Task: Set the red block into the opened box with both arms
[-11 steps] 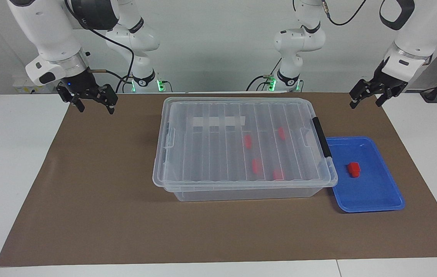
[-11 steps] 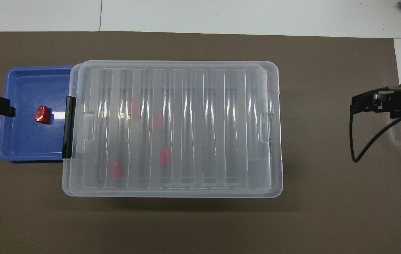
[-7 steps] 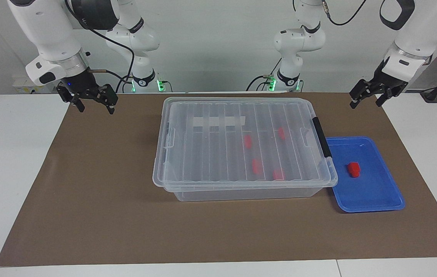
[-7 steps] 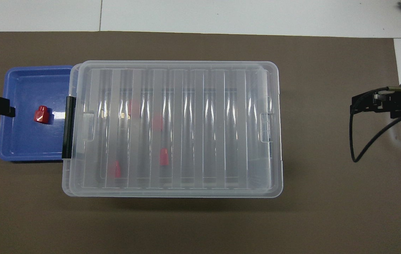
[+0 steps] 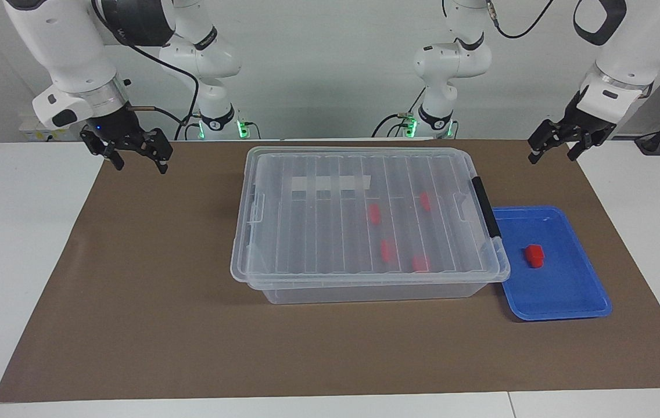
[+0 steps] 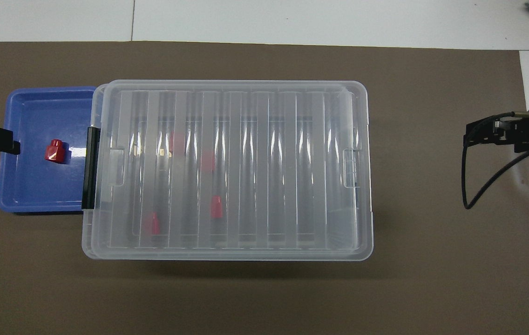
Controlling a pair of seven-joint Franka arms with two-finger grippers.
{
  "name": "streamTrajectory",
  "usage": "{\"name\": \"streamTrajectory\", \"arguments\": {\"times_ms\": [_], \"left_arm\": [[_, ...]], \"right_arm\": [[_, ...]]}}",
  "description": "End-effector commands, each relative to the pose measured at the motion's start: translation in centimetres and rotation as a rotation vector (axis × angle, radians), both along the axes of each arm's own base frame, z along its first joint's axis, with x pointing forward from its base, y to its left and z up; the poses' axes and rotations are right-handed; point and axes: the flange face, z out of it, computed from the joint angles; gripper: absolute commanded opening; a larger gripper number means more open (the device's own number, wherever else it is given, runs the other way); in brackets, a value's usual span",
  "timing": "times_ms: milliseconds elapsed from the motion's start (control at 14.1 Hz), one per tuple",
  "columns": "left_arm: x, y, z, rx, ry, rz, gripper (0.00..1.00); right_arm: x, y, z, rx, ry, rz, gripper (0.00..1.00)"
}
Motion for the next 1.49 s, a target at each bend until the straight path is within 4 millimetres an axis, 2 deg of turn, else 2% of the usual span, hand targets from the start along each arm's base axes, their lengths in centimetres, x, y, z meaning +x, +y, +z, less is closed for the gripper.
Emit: {"name": "streamTrajectory", "arguments": {"times_ms": [0, 142, 425, 779, 1062, 1345, 1416], "left_arm": [[-0.3, 0.1, 0.4, 0.016, -0.012, 0.011, 1.00], [-0.4, 0.1, 0.4, 0.016, -0.010, 0.008, 1.00], [-0.4, -0.1, 0.4, 0.016, -0.004, 0.001, 1.00], [-0.5, 0.4, 0.5, 0.016, -0.006, 0.009, 1.00], [-0.5, 0.4, 0.5, 0.016, -0.006, 0.009, 1.00], [-0.4, 0.3, 0.4, 0.016, -0.004, 0.008, 1.00], [-0.5, 0.4, 0.4, 0.015, -0.001, 0.009, 1.00]], "right_arm": [[-0.4, 2.5, -2.6, 0.006, -0.015, -0.027, 0.96], [0.0, 4.5, -4.4, 0.010, -0.039, -0.008, 0.96], [-0.3, 10.7, -7.9, 0.029, -0.087, -0.009, 0.98], [-1.5, 14.3, -12.0, 0.033, -0.068, -0.022, 0.98], [-2.7, 14.6, -13.9, 0.012, -0.032, -0.001, 0.98], [-3.2, 13.2, -14.8, -0.002, -0.011, 0.039, 0.98], [-3.2, 12.2, -14.9, -0.004, -0.008, 0.050, 0.98]]}}
